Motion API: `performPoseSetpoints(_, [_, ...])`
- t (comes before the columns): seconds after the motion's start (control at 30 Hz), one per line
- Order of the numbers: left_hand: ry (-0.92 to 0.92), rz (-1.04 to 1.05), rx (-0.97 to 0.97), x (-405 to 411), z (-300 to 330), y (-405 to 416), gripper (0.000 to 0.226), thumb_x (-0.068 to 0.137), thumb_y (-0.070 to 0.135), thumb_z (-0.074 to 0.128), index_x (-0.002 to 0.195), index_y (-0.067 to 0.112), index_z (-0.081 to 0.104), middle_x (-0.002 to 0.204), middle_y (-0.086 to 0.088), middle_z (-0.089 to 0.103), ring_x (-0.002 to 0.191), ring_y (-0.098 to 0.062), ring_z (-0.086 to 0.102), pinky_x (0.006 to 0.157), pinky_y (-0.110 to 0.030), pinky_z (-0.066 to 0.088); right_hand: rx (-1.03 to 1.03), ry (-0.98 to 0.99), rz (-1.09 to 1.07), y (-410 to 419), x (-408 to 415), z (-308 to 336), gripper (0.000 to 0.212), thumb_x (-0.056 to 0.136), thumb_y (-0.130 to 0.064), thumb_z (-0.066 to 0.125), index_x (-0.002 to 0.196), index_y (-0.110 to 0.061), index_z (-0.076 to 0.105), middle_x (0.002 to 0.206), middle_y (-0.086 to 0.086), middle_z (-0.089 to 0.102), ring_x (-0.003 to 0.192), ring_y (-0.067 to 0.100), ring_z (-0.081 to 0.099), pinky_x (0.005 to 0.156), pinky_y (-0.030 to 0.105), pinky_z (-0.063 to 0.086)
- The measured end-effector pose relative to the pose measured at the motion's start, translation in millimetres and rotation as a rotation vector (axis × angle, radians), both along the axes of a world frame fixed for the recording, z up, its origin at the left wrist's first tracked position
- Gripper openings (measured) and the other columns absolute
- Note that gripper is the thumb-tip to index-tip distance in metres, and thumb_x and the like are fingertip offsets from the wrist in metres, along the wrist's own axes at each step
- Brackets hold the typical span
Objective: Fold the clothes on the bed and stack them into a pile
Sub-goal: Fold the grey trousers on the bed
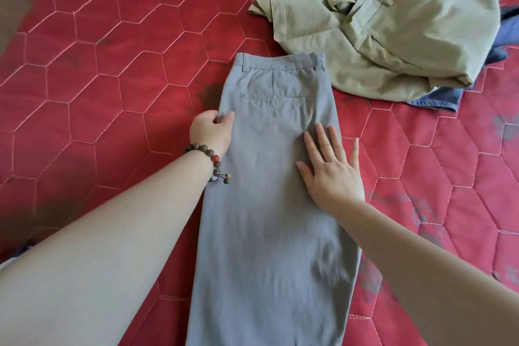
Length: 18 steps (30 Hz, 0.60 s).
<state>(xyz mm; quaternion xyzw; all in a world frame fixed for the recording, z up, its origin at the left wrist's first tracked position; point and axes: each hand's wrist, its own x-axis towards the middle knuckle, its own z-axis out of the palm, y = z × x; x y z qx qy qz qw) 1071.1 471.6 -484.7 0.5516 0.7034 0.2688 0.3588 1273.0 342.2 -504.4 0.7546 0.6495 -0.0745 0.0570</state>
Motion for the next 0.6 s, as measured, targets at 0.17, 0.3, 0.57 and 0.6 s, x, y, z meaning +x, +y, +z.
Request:
performPoseSetpoints(0.17, [0.354,-0.074,0.309,0.6,6.8,-1.2,0.008,0.085,0.013,0.066,0.092,0.009,0.065,0.100,-0.013,0.057,0.091,-0.029,0.053,0.081,-0.036,0.036,0.023,0.009,-0.029,11.8,-3.3,8.0,0.062,0.100,-0.049,0.018,0.154,-0.019,0.017,0.163,-0.001,0.008,0.150,0.018,-0.005,0.117,0.050,-0.014])
performPoseSetpoints(0.3, [0.558,-0.571,0.511,21.4,-12.4,-27.1,0.039,0.089,0.024,0.059,0.125,0.009,0.059,0.139,-0.014,0.049,0.124,-0.032,0.047,0.104,-0.045,0.034,0.164,0.152,0.116,34.0,-27.7,14.9,0.056,0.097,-0.014,0.041,0.150,-0.006,0.027,0.160,0.008,0.020,0.150,0.024,0.006,0.118,0.041,-0.011])
performPoseSetpoints(0.57, [0.753,-0.641,0.318,26.1,-45.0,-25.1,0.065,0.093,0.051,0.034,0.151,0.021,0.031,0.161,-0.006,0.018,0.148,-0.038,0.009,0.118,-0.055,0.013,0.059,0.160,0.337,92.6,-4.5,-8.4,0.057,0.100,-0.042,0.025,0.154,-0.029,0.013,0.161,-0.010,0.009,0.149,0.013,0.003,0.121,0.040,-0.001])
performPoseSetpoints(0.6, [0.759,-0.634,0.313,26.4,-46.9,-24.8,0.068,0.092,0.056,0.033,0.152,0.024,0.027,0.162,-0.007,0.017,0.148,-0.040,0.008,0.118,-0.055,0.013,0.051,0.108,0.285,99.6,9.0,-7.4,0.058,0.099,-0.052,0.016,0.154,-0.034,0.009,0.161,-0.012,0.005,0.149,0.012,0.001,0.120,0.042,-0.005])
